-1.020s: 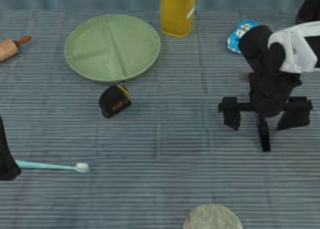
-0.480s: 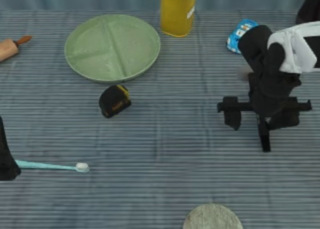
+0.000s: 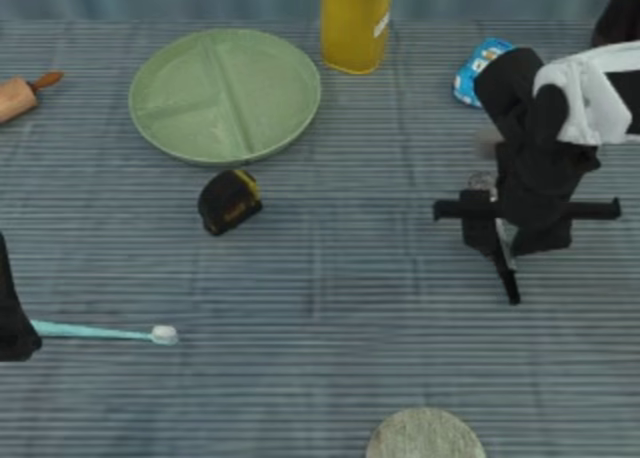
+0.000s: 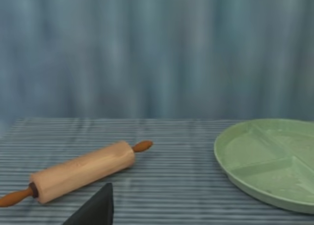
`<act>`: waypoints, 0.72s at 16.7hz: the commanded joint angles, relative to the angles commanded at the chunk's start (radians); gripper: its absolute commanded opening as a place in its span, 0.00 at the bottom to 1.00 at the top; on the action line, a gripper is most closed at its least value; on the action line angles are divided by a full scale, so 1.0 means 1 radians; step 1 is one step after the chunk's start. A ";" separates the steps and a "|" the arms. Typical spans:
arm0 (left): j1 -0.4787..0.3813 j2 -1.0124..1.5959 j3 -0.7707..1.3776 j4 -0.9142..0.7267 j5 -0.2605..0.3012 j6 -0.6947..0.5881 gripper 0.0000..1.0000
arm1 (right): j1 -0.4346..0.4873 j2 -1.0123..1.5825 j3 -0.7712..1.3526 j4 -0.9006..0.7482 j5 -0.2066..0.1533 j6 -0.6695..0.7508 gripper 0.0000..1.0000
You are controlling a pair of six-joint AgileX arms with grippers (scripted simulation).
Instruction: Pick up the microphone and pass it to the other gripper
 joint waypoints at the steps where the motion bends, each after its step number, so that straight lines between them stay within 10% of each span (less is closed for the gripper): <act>1: 0.000 0.000 0.000 0.000 0.000 0.000 1.00 | 0.000 0.000 0.000 0.000 0.000 0.000 0.00; 12: 0.000 0.000 0.000 0.000 0.000 0.000 1.00 | 0.013 -0.080 -0.006 0.138 -0.084 -0.023 0.00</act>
